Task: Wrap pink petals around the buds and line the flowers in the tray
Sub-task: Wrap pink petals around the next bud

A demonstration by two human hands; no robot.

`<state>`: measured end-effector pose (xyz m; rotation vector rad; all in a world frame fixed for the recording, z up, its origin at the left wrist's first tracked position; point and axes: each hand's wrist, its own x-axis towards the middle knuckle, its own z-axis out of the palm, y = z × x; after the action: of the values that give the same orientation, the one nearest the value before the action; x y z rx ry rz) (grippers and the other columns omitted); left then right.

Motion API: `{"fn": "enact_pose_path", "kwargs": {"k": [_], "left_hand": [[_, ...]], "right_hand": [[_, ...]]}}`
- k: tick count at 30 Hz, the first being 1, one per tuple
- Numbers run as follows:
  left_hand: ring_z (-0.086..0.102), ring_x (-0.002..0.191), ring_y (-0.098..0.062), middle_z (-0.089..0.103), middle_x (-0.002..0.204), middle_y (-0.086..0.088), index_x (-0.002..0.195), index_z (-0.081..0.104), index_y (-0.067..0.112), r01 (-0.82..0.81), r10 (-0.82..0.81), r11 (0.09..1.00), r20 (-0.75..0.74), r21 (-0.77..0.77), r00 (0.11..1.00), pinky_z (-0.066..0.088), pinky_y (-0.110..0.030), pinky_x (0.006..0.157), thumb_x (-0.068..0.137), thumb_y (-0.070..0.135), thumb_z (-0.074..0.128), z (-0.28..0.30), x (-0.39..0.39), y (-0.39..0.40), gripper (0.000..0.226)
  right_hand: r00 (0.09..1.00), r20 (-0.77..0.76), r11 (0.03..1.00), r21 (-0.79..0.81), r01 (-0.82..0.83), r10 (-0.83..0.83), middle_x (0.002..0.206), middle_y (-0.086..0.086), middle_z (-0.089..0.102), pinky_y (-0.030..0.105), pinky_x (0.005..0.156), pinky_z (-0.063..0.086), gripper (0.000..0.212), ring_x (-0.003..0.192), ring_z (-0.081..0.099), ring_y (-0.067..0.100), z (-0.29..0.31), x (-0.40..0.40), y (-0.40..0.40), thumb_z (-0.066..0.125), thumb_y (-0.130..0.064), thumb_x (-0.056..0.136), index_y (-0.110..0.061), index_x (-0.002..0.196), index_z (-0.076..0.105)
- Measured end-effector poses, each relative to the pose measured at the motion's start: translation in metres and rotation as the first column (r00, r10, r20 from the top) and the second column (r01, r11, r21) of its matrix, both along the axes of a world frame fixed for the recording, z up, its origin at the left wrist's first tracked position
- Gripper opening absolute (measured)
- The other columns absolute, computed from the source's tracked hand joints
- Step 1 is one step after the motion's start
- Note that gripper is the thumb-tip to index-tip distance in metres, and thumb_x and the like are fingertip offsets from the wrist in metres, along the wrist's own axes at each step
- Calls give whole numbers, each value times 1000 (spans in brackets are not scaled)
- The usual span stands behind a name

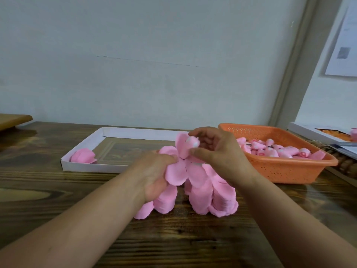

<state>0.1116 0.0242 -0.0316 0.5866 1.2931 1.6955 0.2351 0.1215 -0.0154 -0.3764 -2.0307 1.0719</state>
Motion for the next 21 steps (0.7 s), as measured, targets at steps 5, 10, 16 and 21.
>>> {"fn": "enact_pose_path", "kwargs": {"k": [5,10,16,21], "left_hand": [[63,92,-29,65,106,-22,109,56,0,2,0,1000,89,-24,996,50,-39,81,96,-2,48,-3,5,3,15],[61,88,-30,63,103,-21,114,53,0,-26,27,1000,96,-12,995,49,-42,81,96,-3,47,-3,7,6,20],[58,74,-26,59,86,-17,91,53,4,-37,40,999,103,-28,994,47,-36,62,95,-5,47,-2,11,5,12],[60,80,-28,61,94,-20,94,55,3,-35,38,999,98,-25,994,49,-36,66,96,-4,46,-5,9,6,12]], "right_hand": [[1000,-1,996,87,-14,14,99,-7,63,30,76,52,24,83,65,19,4,9,3,58,-6,90,-28,102,59],[931,306,885,464,34,-196,93,-19,53,14,74,37,41,77,52,-7,9,18,14,66,-14,81,-32,117,55],[897,367,821,571,-8,-247,96,-19,56,14,103,20,27,92,54,-3,9,21,17,61,-9,81,-22,104,69],[902,362,824,567,-14,-234,97,-19,55,14,100,29,31,91,52,-4,13,22,12,57,-7,82,-19,107,68]]}}
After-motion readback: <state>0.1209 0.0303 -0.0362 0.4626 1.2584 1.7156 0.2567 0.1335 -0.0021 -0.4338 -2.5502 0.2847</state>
